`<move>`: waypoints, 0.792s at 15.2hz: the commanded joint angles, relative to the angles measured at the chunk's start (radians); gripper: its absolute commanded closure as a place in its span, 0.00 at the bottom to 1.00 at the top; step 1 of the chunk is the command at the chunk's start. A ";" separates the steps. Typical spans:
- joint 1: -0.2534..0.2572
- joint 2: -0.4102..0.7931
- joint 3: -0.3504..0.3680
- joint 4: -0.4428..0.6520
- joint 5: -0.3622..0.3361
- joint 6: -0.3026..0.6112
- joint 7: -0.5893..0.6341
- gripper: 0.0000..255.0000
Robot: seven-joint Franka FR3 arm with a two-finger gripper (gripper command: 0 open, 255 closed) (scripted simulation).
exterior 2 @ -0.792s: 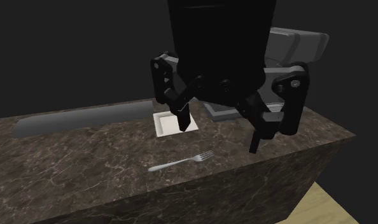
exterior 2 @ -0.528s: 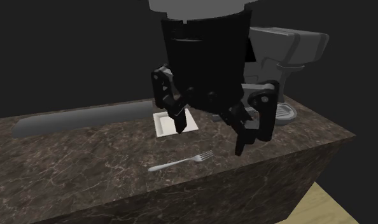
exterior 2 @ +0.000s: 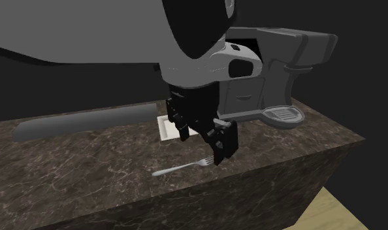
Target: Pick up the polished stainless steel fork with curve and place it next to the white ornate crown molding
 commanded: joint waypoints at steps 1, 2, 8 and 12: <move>-0.015 0.061 0.030 -0.001 0.006 0.059 0.078 0.00; -0.023 0.093 0.044 0.001 0.007 0.086 0.115 0.00; -0.071 0.308 0.119 0.043 -0.014 0.237 0.343 0.00; -0.097 0.467 0.152 0.100 -0.058 0.320 0.503 0.00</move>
